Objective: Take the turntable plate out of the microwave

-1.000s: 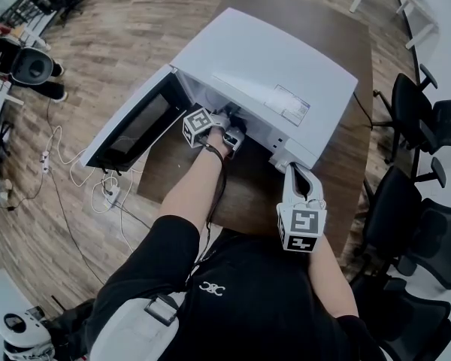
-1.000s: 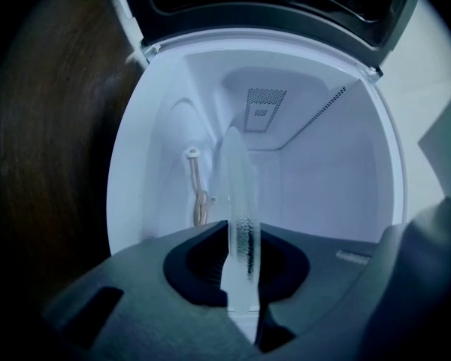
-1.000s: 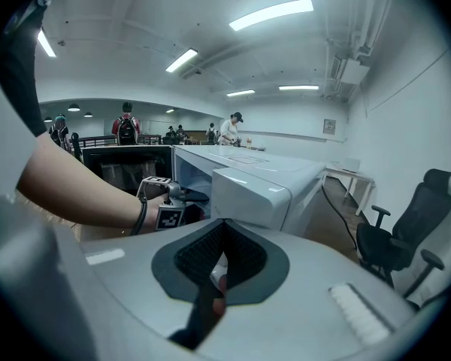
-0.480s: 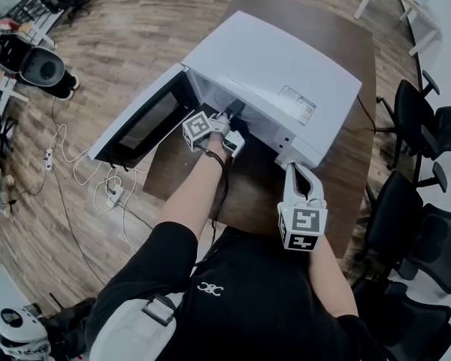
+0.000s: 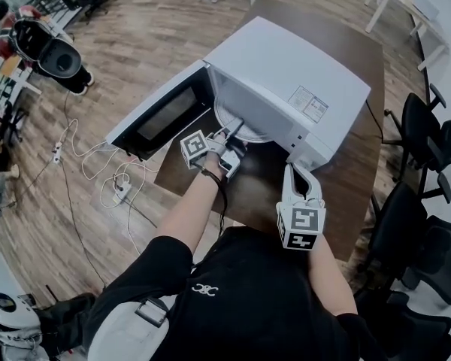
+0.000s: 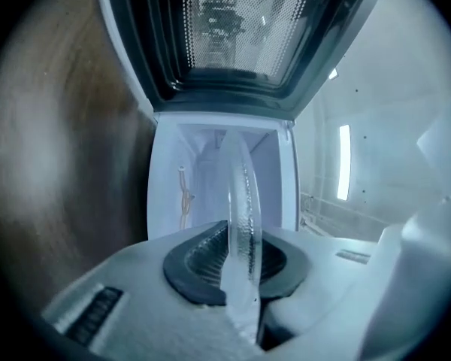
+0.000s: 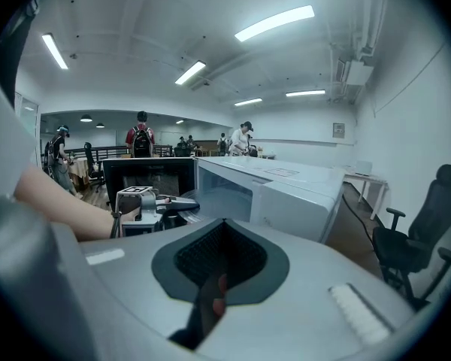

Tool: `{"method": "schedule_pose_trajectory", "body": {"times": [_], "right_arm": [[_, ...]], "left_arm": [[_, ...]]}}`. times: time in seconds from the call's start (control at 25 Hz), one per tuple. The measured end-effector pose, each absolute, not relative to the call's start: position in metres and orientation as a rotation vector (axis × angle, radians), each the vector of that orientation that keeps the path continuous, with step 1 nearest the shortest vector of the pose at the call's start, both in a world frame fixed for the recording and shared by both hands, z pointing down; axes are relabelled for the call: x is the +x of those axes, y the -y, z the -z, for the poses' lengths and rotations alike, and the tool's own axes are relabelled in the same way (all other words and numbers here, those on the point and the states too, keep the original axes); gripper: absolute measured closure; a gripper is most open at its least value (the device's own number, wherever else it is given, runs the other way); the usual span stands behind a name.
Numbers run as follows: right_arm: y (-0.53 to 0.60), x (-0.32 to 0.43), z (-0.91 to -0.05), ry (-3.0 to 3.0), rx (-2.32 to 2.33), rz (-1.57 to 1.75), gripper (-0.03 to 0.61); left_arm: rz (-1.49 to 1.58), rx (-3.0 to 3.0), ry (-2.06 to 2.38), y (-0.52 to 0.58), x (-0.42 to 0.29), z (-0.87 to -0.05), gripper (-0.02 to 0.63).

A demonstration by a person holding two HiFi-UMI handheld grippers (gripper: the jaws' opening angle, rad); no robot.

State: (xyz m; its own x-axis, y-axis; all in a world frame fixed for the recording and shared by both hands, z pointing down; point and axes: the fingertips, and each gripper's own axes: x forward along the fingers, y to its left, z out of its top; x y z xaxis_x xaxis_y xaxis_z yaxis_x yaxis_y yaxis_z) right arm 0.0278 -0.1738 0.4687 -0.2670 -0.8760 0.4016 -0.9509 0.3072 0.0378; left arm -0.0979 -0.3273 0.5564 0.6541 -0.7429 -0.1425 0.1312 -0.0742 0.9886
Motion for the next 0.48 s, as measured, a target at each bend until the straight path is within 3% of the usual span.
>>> {"method": "schedule_pose_trajectory", "body": {"times": [0.48], "right_arm": [[0.17, -0.023, -0.467, 2.354, 1.533, -0.268, 0.571]], "left_arm": [[0.84, 1.487, 0.636, 0.243, -0.183, -0.55, 0.578]]}}
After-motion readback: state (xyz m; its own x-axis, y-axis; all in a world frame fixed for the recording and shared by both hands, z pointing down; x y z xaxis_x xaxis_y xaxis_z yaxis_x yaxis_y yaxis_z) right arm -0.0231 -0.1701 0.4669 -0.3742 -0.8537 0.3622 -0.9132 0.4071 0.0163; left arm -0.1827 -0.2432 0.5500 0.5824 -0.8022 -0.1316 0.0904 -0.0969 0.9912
